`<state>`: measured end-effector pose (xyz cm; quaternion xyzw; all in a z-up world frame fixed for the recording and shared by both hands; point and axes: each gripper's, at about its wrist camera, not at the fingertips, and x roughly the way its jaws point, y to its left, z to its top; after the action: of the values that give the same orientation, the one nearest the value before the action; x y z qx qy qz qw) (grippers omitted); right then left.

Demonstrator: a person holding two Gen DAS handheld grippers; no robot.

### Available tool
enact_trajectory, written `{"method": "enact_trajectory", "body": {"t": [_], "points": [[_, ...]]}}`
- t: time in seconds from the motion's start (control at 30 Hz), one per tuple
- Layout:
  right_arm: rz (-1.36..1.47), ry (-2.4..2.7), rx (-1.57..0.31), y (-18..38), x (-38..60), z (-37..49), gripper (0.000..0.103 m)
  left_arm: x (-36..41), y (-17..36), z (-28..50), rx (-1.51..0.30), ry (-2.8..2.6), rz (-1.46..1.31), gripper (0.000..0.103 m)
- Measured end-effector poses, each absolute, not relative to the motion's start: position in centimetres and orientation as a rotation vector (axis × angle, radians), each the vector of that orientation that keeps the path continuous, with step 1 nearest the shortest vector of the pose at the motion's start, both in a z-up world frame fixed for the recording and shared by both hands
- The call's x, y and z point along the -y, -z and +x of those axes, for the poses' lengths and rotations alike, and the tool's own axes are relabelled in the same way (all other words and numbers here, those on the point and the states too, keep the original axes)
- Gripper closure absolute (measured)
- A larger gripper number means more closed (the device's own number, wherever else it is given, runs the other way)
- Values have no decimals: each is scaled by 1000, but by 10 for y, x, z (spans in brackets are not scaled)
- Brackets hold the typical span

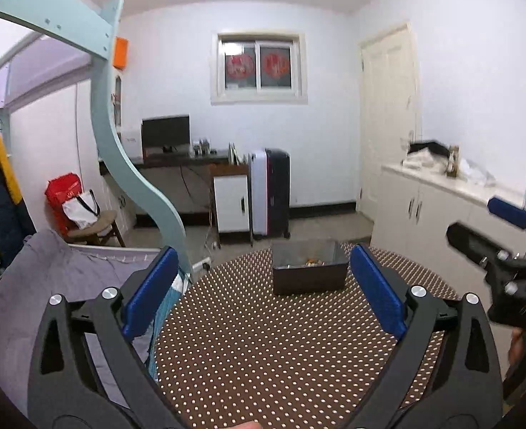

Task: Organize jewelry

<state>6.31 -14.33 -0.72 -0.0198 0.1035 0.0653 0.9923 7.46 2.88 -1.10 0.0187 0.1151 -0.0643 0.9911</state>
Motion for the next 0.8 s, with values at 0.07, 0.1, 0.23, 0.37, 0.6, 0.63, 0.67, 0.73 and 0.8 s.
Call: {"method": "enact_trajectory", "body": {"t": [0.07, 0.1, 0.23, 0.37, 0.6, 0.63, 0.67, 0.73, 0.8], "points": [[-41, -134, -190, 6, 141, 49, 8, -29, 7, 60, -206, 116, 38, 7], [-39, -137, -177, 5, 139, 41, 8, -28, 5, 50, -185, 109, 44, 7], [-43, -130, -133, 0, 132, 20, 8, -29, 1, 23, -152, 102, 61, 7], [-66, -103, -97, -3, 126, 1, 8, -31, -4, 3, -120, 103, 59, 7], [-76, -87, -62, -3, 122, -16, 8, -34, -12, -18, -80, 98, 36, 7], [-73, -86, -60, -3, 122, -19, 8, -33, -12, -20, -77, 98, 36, 7], [-72, -86, -58, -3, 121, -20, 8, -33, -13, -22, -73, 97, 38, 7], [-73, -86, -51, -3, 121, -25, 8, -33, -14, -26, -58, 86, 37, 7], [-73, -85, -48, -4, 120, -27, 8, -34, -16, -28, -52, 82, 37, 7]]}}
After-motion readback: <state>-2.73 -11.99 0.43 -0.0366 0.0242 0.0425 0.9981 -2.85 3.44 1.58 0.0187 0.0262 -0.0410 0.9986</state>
